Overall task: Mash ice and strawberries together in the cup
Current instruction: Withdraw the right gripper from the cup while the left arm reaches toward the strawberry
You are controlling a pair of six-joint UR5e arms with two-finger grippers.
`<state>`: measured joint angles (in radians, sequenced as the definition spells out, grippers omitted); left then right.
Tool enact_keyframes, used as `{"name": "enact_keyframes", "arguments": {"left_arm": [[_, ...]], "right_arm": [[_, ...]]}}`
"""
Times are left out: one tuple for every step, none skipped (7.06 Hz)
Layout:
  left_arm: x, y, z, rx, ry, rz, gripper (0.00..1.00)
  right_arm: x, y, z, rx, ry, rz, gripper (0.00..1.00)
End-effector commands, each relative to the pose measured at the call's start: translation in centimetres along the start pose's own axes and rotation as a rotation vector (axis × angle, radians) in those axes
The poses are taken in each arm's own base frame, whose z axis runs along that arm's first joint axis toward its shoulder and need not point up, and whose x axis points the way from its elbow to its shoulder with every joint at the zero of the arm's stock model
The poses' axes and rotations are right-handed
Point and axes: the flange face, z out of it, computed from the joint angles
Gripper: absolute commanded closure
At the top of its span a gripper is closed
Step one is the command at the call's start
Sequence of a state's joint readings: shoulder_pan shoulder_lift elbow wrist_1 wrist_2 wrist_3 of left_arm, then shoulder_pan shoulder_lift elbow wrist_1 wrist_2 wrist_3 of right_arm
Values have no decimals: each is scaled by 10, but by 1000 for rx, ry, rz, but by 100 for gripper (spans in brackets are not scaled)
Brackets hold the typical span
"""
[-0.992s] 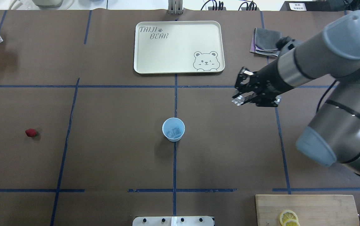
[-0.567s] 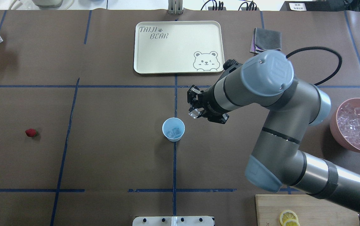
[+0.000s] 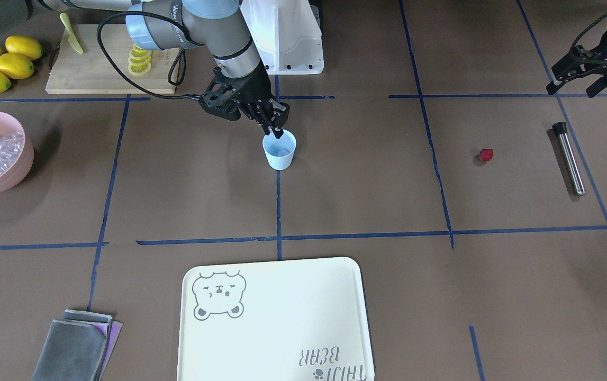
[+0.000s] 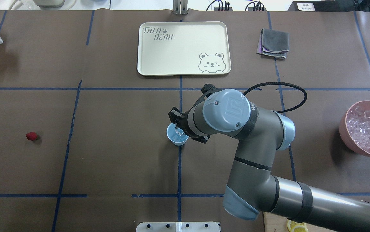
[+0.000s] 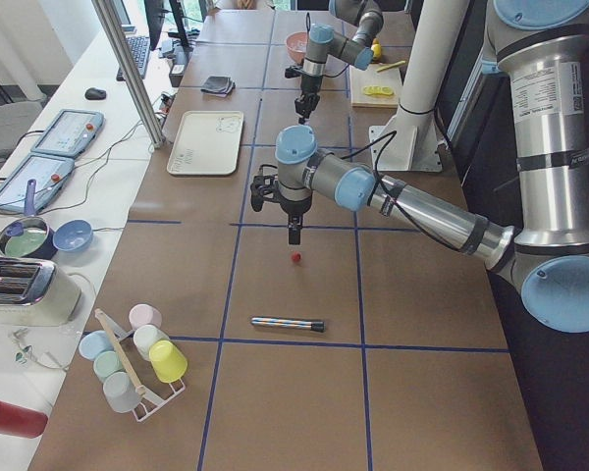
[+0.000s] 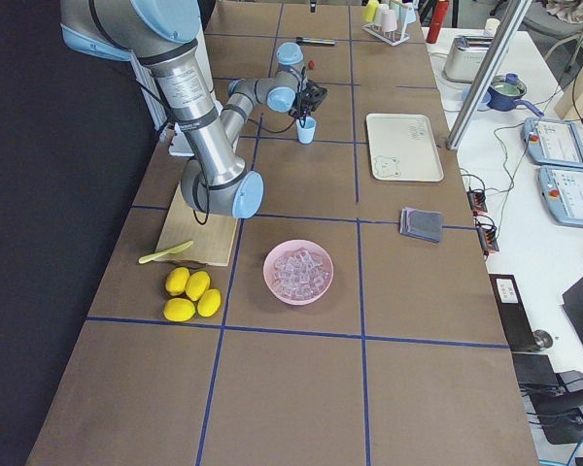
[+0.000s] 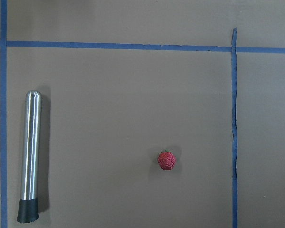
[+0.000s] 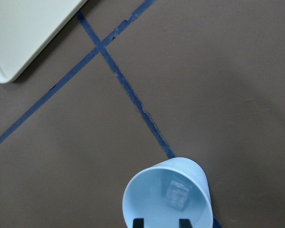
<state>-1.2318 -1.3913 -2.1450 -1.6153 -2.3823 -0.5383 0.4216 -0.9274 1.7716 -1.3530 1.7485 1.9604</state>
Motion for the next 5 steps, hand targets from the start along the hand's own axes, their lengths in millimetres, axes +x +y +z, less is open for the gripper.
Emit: {"name": "enact_keyframes", "arguments": {"left_arm": [[0, 0, 0, 0, 0, -1, 0], [-1, 0, 0, 2, -4, -1, 0], [-1, 0, 0, 3, -5, -1, 0], [-1, 0, 0, 3, -5, -1, 0], [-1, 0, 0, 3, -5, -1, 0]], "right_arm": [[-3, 5, 4, 7, -2, -3, 69], [-3, 5, 4, 9, -2, -1, 40], [-3, 5, 4, 9, -2, 0, 35], [-4, 6, 3, 7, -5, 1, 28], [-5, 5, 2, 8, -7, 2, 13]]}}
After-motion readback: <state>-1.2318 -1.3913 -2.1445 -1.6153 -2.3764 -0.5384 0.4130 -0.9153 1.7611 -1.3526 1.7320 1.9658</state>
